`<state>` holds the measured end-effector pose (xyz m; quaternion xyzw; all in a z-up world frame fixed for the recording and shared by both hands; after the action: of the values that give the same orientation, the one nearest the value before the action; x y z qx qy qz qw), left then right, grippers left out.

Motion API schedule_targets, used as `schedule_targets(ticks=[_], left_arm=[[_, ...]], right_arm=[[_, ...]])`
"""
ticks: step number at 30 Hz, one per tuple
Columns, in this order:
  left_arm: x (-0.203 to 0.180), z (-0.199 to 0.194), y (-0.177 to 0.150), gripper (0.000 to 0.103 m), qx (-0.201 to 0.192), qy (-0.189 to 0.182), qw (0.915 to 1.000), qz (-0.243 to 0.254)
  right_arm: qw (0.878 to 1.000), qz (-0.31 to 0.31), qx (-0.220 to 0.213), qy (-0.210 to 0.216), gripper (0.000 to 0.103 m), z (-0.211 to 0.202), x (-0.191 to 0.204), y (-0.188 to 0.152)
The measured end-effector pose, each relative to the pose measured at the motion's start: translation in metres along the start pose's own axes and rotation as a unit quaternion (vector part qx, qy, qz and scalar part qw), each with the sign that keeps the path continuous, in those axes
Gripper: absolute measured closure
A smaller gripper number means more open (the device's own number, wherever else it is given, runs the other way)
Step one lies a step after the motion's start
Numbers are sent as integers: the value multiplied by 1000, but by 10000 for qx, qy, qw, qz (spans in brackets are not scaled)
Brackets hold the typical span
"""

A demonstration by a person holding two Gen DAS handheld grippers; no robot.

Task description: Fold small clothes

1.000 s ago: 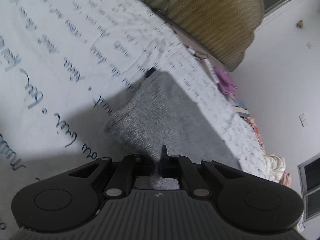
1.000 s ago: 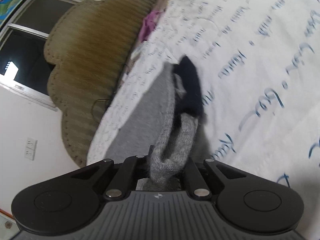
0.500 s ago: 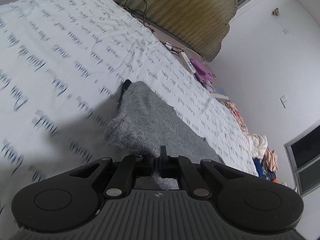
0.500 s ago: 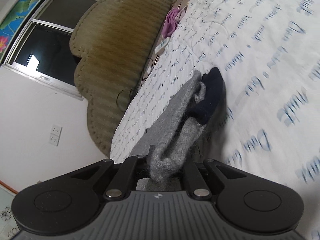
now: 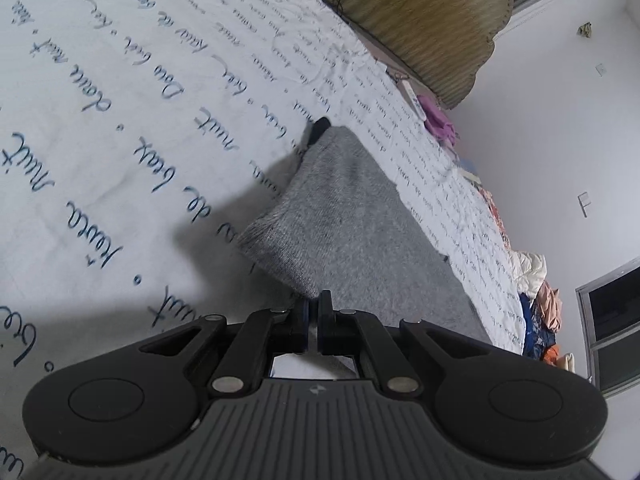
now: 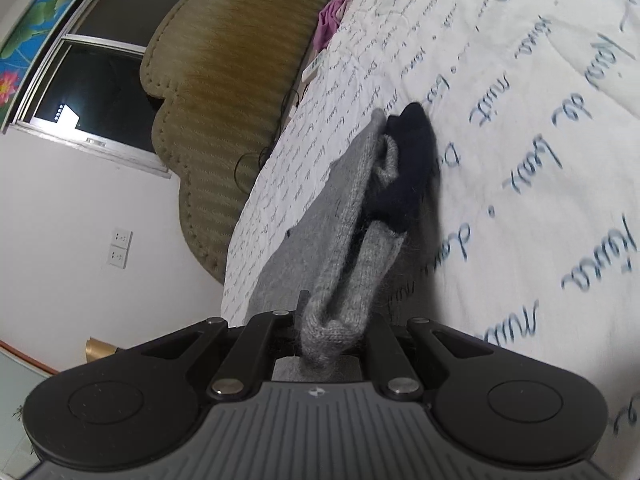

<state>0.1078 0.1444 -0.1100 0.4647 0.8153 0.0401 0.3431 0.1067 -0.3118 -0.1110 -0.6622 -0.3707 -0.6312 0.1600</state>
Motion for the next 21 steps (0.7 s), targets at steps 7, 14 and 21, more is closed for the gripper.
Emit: schedule_targets(ticks=[7,14,21], left_arm=[[21,24,-14,65,228,115,9995,172],[26,19,-3,28,-130,-159,9981,-579],[21,29,4,49,-312,-121,9953,-906]], right_arm=[[9951,276,-79,-945,74,-11,-47,0],[9968,342,-343,-639,35,-32,-41,-4],[9974,426,-247,-521,34,-20,-43,-24]])
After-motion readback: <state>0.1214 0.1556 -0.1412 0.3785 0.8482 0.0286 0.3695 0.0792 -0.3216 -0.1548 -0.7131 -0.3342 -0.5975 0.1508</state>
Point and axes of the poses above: each gripper's, at about its wrist camera, not at the fingertips, and z roughly the way its jaws point, x to its left, y to its top, the point moved 10 cm from there along z, roughly the way its jaws point, and after that the axes turned 11 degrees about y, right-handed, at the moved point
